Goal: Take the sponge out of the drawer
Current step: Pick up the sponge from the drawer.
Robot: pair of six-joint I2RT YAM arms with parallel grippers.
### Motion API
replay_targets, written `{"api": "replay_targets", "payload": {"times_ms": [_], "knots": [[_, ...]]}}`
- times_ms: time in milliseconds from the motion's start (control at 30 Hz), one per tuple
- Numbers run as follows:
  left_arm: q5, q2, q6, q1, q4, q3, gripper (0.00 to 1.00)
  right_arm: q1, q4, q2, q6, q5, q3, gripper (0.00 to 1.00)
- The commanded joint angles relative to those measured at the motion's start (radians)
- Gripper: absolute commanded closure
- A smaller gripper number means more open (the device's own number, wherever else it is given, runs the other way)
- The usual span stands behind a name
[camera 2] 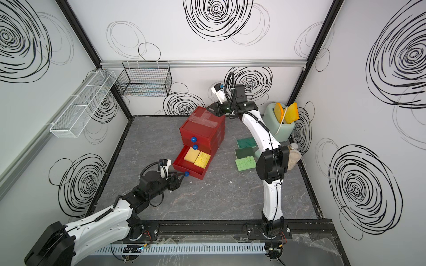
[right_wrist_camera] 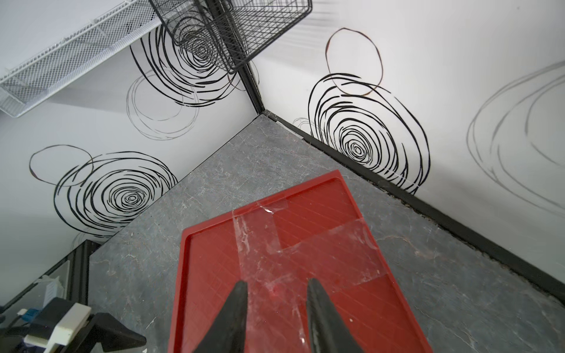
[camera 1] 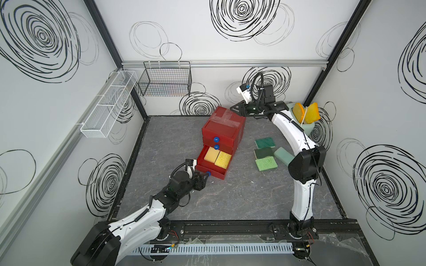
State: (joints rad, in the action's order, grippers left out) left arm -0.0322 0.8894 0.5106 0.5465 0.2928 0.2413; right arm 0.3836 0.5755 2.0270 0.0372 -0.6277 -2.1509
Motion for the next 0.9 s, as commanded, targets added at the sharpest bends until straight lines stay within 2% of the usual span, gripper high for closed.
{"api": "replay_targets", "payload": {"times_ms": [0,67,167,300,467,600,867], "knots": [[0.028,0.024,-0.019,-0.111,0.016,0.071,0.35,0.147,0.097,-0.146,0.130,0.158,0.089,0.64],[-0.054,0.055,-0.024,-0.205,0.075,0.081,0.36,0.240,0.091,-0.221,0.178,0.299,0.209,0.64],[-0.100,0.077,-0.002,-0.308,0.165,0.082,0.36,0.378,0.063,-0.316,0.232,0.503,0.374,0.60],[-0.127,0.101,0.011,-0.383,0.209,0.103,0.36,0.492,0.024,-0.360,0.265,0.647,0.517,0.54],[-0.157,0.113,0.020,-0.426,0.229,0.095,0.36,0.499,0.051,-0.263,0.261,0.716,0.533,0.53],[-0.164,0.116,0.024,-0.434,0.239,0.076,0.36,0.516,0.135,-0.140,0.277,0.773,0.455,0.53],[-0.172,0.135,0.017,-0.434,0.240,0.081,0.37,0.531,0.107,-0.045,0.318,0.720,0.448,0.53]]}}
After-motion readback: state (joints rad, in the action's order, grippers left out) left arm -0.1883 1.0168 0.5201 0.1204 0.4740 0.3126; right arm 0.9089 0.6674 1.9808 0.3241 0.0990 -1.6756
